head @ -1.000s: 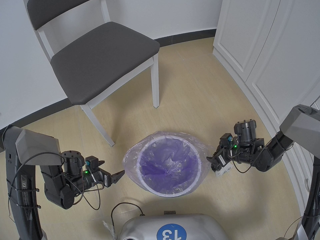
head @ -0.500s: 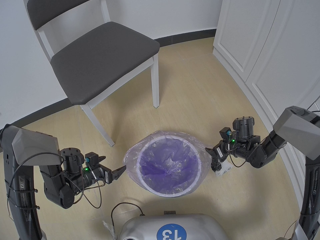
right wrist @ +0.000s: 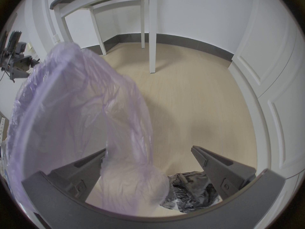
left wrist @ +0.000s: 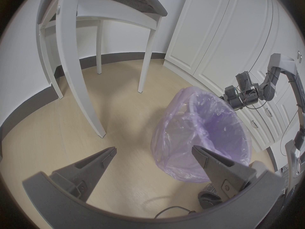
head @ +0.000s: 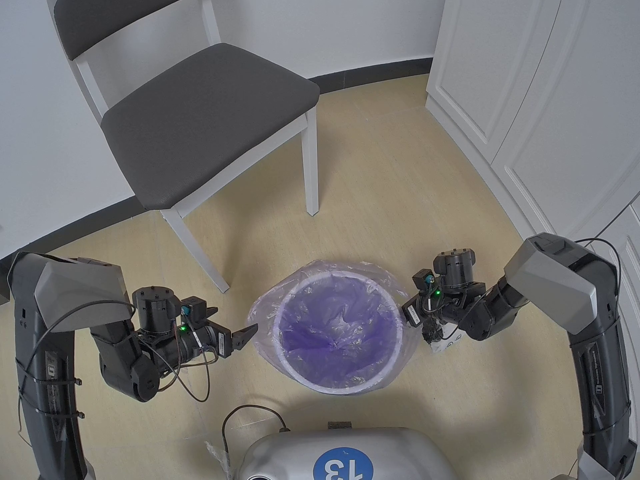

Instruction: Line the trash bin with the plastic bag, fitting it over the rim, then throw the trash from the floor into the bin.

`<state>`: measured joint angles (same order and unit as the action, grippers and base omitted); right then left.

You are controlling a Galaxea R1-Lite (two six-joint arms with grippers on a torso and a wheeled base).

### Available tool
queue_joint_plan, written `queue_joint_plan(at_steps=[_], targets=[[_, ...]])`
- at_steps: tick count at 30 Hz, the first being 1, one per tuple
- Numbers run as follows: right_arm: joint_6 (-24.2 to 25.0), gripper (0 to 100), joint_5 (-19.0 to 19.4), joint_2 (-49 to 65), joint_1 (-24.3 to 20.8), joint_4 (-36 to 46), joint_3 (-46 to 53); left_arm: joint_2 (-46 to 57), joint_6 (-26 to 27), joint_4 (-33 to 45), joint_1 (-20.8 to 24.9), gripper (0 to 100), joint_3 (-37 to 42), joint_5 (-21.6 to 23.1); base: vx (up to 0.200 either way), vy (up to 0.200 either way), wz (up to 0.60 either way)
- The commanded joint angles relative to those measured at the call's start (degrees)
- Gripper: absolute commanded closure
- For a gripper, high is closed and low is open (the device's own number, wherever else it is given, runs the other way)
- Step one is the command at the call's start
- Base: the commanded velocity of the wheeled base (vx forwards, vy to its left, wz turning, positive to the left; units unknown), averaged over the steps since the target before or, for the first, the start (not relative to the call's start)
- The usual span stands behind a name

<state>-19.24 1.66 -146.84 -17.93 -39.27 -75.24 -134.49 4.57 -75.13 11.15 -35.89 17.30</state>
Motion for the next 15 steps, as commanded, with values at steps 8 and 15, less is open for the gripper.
queue_joint_plan(at_steps=[8,15], targets=[[0.16,0,0.01,-0.56,-1.67,-0.64,0.71,-11.15,-0.09,0.6,-1.84,0,-10.25,0.72,0.0,0.0,0.0],[0.34,0,-0.08,-1.52,-2.55,-1.34,0.45,-15.19,0.0,13.34,-2.8,0,-22.21,3.53,0.0,0.0,0.0]])
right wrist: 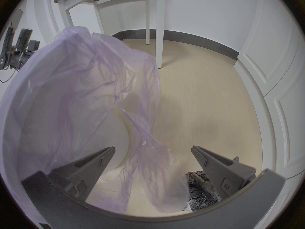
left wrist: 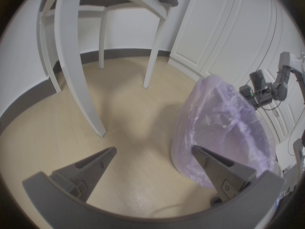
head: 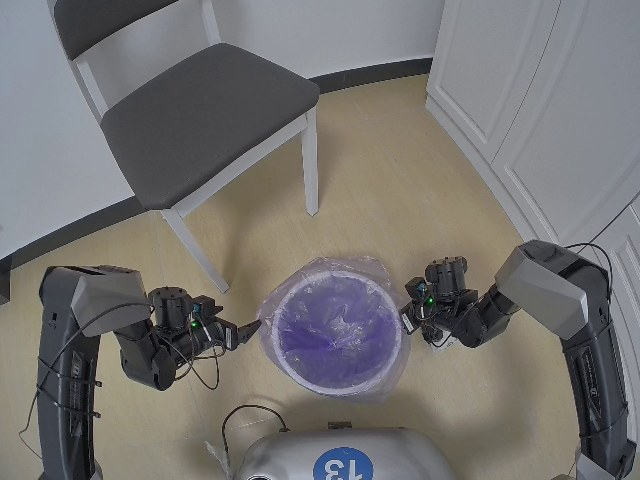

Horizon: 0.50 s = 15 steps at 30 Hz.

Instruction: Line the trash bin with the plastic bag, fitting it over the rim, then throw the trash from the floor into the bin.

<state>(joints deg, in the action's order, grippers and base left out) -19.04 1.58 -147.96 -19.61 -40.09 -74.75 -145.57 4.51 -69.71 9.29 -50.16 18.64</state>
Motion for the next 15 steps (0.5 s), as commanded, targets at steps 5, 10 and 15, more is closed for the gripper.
queue_joint_plan(at_steps=[5,10,15], targets=[[0.15,0,-0.09,-1.37,-0.78,-0.51,-0.31,-4.55,0.59,15.21,-1.38,0,-14.52,2.19,0.0,0.0,0.0],[0.15,0,-0.09,-1.37,-0.6,-0.51,-0.22,-4.37,0.59,14.33,-1.91,0,-14.0,2.19,0.0,0.0,0.0],[0.06,0,-0.62,-0.67,-0.34,-0.6,1.28,-1.3,0.41,10.12,-3.22,0,-9.25,2.19,0.0,0.0,0.0]])
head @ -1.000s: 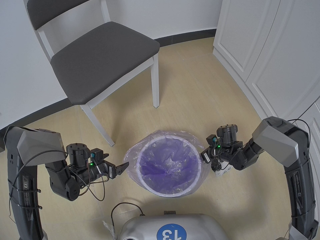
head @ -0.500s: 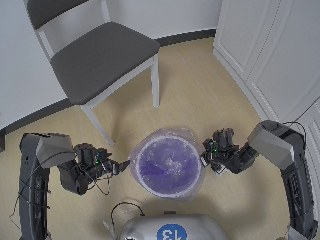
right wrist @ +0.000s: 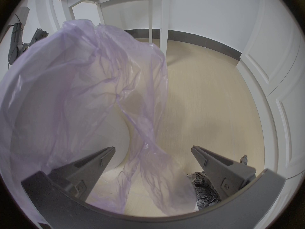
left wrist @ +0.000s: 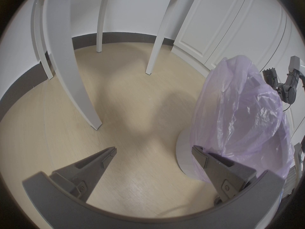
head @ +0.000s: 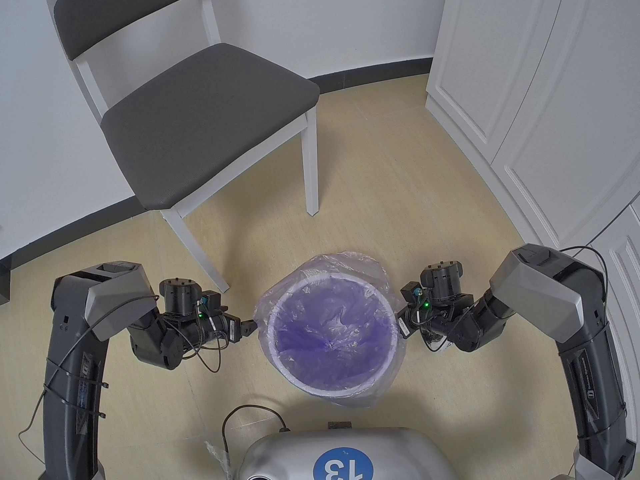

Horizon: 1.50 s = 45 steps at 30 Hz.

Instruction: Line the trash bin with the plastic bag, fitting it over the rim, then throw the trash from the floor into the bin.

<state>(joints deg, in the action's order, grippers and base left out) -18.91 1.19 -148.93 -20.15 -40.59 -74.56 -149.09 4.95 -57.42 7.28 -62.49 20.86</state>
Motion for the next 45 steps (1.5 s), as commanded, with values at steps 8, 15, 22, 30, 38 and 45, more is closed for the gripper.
queue_joint_plan(at_steps=[8,15,22,30,38,45], targets=[[-0.16,0,-0.4,2.24,0.29,-1.42,2.84,11.28,-0.03,-4.81,-5.17,0,7.65,-0.03,0.0,0.0,0.0],[-0.34,0,-0.49,2.24,0.02,-3.44,3.89,14.09,-0.55,-3.23,-1.65,0,5.45,-0.03,0.0,0.0,0.0],[-0.6,0,-0.4,3.12,-0.15,-3.61,5.56,12.51,-0.64,-3.23,1.86,0,6.24,0.5,0.0,0.0,0.0],[-0.6,0,-0.4,3.12,-0.24,-4.76,6.27,11.01,-0.55,-3.84,2.83,0,7.56,3.05,0.0,0.0,0.0],[-0.6,0,-0.4,3.3,-0.24,-4.84,6.97,5.48,-1.26,-2.35,3.18,0,1.84,2.96,0.0,0.0,0.0],[-0.6,0,-0.32,3.3,-0.42,-4.58,6.27,2.67,-1.08,1.87,3.09,0,-1.93,3.31,0.0,0.0,0.0]])
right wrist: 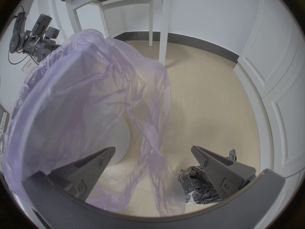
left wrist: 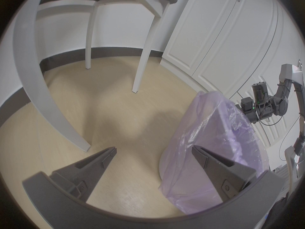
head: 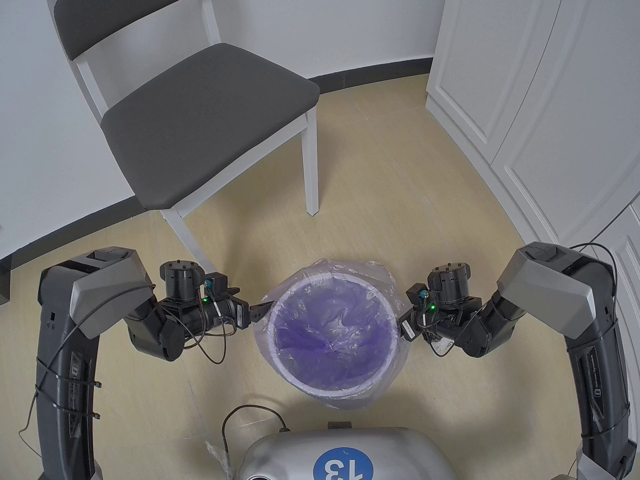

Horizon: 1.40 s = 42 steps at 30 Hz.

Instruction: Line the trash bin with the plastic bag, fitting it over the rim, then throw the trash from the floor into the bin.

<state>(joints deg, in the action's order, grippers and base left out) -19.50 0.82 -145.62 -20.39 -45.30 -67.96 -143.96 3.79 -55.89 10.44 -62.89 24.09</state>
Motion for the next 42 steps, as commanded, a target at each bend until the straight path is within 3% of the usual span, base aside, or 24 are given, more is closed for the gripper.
queue_joint_plan(at_steps=[1,9,22,32,33,42], targets=[[-0.01,0,0.06,-0.28,-0.35,0.56,-1.12,-3.61,0.6,2.63,-0.06,0,-3.91,0.08,0.0,0.0,0.0],[-0.09,0,-0.11,-2.04,-0.79,5.4,-4.64,-5.1,3.94,12.83,-1.12,0,-11.9,-0.36,0.0,0.0,0.0],[-0.01,0,-0.29,-3.71,-0.26,7.16,-6.48,-4.22,4.03,9.58,-2.61,0,-9.44,-0.8,0.0,0.0,0.0],[0.08,0,-0.03,4.9,0.18,3.02,4.07,6.23,3.42,-0.88,-4.02,0,6.03,-0.62,0.0,0.0,0.0],[0.26,0,-0.11,6.93,0.18,-1.37,8.11,7.82,3.42,-6.24,-4.02,0,10.68,-0.62,0.0,0.0,0.0],[0.17,0,-0.38,14.04,-0.35,-5.85,17.95,14.94,3.42,-13.19,-3.23,0,22.99,-0.36,0.0,0.0,0.0]])
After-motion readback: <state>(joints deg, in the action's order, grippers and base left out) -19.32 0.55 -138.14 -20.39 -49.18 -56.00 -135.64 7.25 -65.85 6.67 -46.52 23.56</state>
